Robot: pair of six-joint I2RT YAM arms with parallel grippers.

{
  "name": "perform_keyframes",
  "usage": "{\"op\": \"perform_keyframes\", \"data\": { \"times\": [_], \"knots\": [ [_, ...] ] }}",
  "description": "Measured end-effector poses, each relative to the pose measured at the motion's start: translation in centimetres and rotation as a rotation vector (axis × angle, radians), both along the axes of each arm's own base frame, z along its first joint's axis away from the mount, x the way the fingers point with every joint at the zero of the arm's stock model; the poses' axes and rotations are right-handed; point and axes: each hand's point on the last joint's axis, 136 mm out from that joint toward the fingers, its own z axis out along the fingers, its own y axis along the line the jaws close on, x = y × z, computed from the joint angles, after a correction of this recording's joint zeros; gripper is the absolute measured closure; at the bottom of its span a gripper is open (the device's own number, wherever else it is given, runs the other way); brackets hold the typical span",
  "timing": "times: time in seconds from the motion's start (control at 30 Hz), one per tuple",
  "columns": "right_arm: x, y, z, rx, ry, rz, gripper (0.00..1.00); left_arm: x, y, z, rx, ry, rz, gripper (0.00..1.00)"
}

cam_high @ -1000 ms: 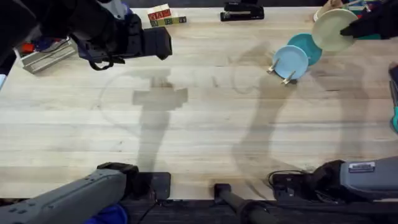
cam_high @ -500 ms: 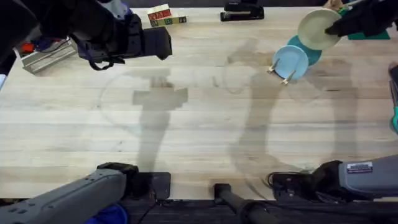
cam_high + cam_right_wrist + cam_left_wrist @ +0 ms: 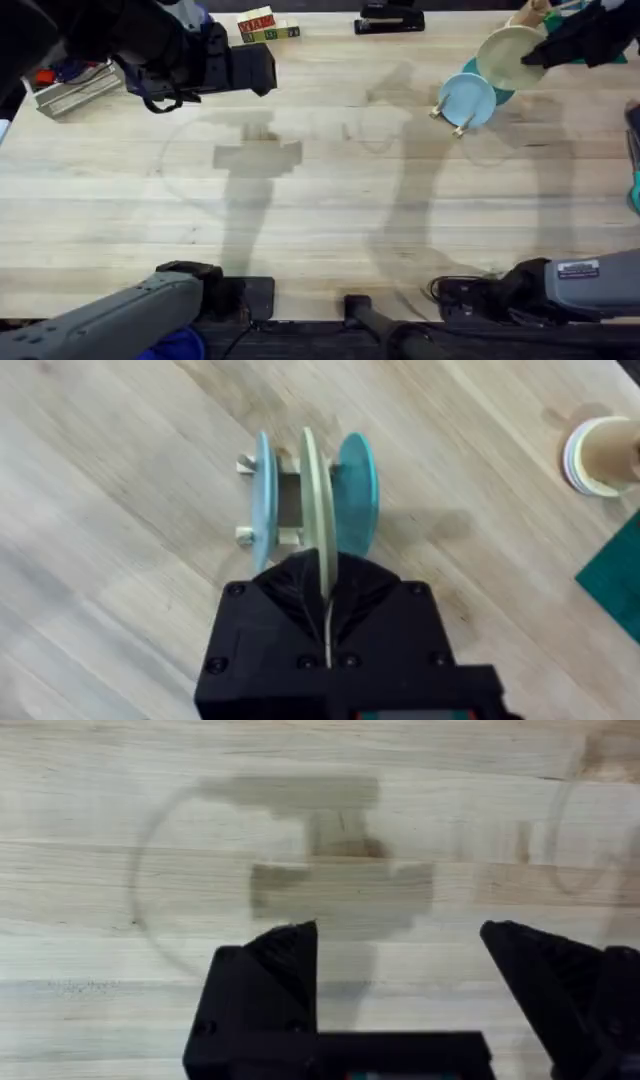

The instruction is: Pick up the plates from the table one by one and place each into a slot on the dish rack.

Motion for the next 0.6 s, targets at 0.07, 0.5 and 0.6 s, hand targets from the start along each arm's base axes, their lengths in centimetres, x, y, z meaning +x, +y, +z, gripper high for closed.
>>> {"op": "perform_keyframes", "data": {
  "times": [0.07,0.5,0.6],
  "knots": [
    [0.0,-0.2,-0.1,-0.014,0.0,-0.001,0.97,0.0,0.0,0.0,0.0,0.0,0.0,0.007],
    [0.1,-0.5,-0.4,-0.028,0.009,0.0,0.971,0.0,0.0,0.0,0.0,0.0,0.0,0.006],
    [0.4,-0.6,-1.2,-0.022,0.027,0.0,0.971,0.0,0.0,0.0,0.0,0.0,0.0,0.007]
  ]
}}
